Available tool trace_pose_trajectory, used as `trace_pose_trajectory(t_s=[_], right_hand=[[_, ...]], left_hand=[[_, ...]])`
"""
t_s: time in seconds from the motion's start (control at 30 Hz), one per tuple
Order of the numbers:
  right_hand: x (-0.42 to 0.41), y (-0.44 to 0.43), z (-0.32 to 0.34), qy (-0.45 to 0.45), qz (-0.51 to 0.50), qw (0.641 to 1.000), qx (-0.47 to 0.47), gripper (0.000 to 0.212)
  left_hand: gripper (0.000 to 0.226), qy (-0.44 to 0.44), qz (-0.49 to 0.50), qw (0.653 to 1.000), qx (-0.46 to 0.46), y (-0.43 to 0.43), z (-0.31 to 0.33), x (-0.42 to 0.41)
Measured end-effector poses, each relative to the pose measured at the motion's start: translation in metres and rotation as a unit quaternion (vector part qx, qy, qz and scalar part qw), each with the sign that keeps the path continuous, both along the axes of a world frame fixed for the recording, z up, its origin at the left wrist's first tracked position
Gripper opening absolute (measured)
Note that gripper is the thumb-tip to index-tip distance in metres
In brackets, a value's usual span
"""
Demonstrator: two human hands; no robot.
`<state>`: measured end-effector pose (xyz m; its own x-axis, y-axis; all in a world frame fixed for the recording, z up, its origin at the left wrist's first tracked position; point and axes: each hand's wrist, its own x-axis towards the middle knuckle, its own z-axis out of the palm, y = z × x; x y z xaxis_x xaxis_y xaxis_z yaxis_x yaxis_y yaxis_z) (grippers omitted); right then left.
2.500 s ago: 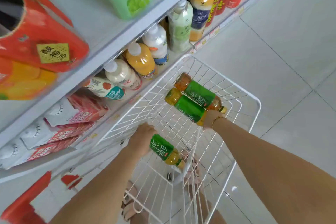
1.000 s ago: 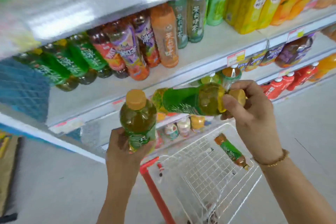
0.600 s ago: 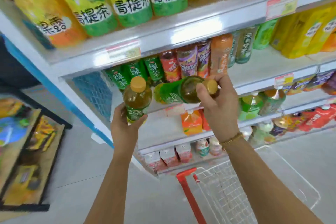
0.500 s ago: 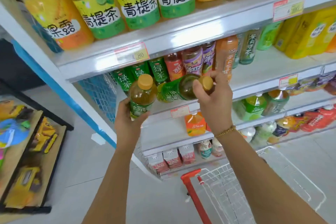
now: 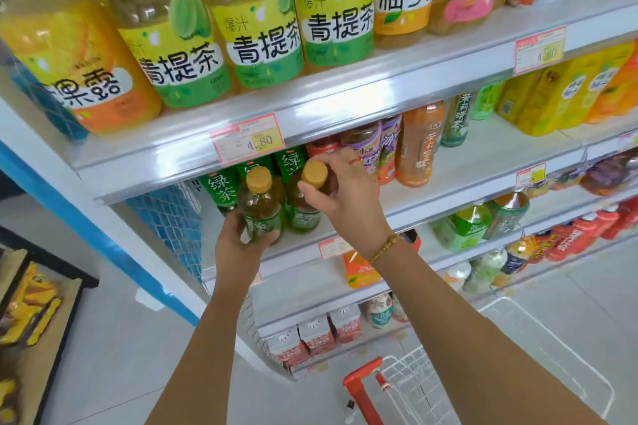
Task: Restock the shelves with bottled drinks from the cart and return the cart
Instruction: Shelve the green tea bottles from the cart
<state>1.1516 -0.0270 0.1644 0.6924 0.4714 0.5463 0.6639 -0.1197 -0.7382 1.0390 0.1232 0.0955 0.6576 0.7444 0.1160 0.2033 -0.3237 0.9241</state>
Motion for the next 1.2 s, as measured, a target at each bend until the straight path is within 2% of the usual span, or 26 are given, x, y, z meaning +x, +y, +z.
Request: trace_pose_trajectory(t_s=[0.2,0.33,0.4,0.5,0.63,0.83,1.2], right_hand=[[0.010,0.030,-0.011,0.066,0.009,0.997,0.032,0.044],[0.007,0.050,-0.037,0.114,0.040,0.993,0.004,0.071],[0.007,0.055,-0.057,0.161,0.028,0.987,0.001,0.078],[0.005,0.057,-0.081,0.178,-0.031,0.983,-0.031,0.073],[0.003,0.059,-0.096,0.185,-0.078,0.979,-0.046,0.065],[0.009,0.058,-0.101,0.167,-0.083,0.982,-0.029,0.058],[0.024,0.051,-0.101,0.124,-0.040,0.987,-0.090,0.064]], left_hand=[[0.058,0.015,-0.003,0.999,-0.039,0.015,0.001,0.010],[0.056,0.026,0.032,0.999,-0.029,0.015,-0.004,0.014],[0.059,0.017,0.037,0.999,-0.022,0.013,-0.008,0.014],[0.066,0.008,0.033,0.999,-0.010,0.009,-0.014,0.016],[0.061,-0.023,0.071,0.997,-0.026,0.004,-0.017,0.022],[0.059,-0.009,0.114,0.993,0.014,-0.005,-0.012,0.032],[0.060,-0.062,0.141,0.987,-0.052,-0.014,-0.022,0.039]])
